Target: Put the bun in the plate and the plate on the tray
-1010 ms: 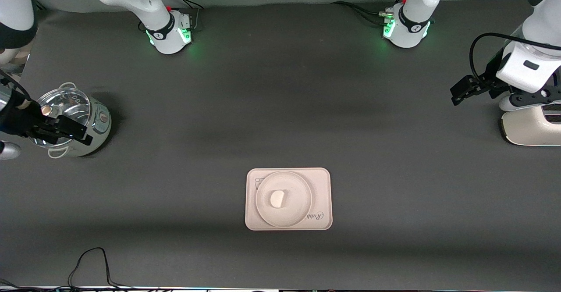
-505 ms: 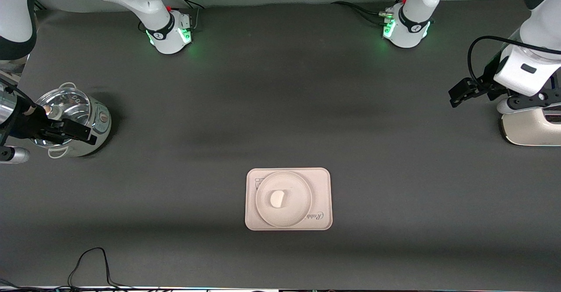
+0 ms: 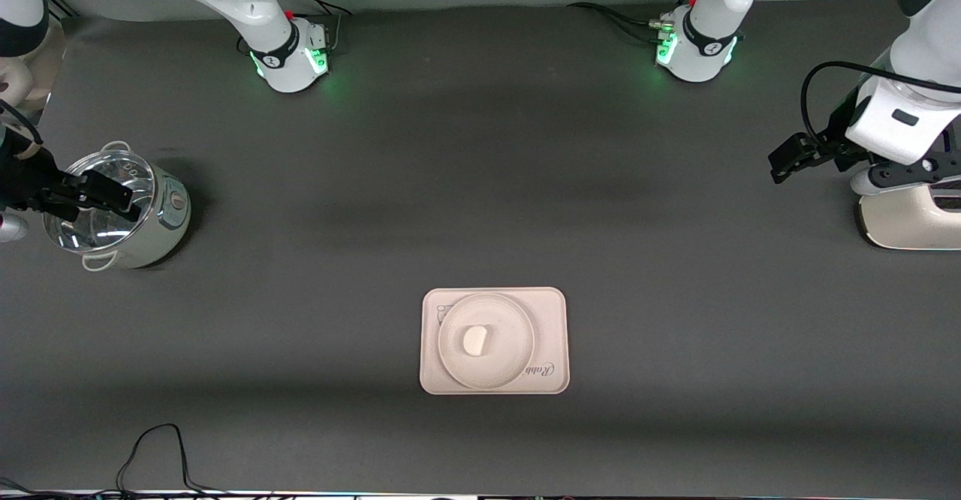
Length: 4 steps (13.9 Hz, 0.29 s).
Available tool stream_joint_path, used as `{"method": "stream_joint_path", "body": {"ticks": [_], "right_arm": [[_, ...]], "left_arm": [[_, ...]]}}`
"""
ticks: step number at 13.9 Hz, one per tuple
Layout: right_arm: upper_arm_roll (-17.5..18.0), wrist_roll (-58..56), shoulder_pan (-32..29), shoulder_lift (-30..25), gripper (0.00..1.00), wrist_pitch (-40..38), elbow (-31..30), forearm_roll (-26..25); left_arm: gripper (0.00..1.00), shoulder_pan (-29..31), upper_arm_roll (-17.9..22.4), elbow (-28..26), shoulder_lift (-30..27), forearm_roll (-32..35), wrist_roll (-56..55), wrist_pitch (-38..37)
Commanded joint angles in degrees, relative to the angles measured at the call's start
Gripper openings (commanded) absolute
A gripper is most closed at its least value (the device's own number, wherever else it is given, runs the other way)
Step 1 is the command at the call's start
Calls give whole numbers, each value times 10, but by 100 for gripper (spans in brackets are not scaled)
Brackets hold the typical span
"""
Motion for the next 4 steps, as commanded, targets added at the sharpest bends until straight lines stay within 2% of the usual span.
{"method": "stream_joint_path", "body": {"ticks": [1,4], "right_arm": [[5,-10,3,-25,100,6,-34,-13],[3,-7,16,-38,100,-1,-51,-12]], "left_arm": [[100,-7,2,14,6,9,-13,-14],[100,-7,2,15,6,9,-15,-15]]}}
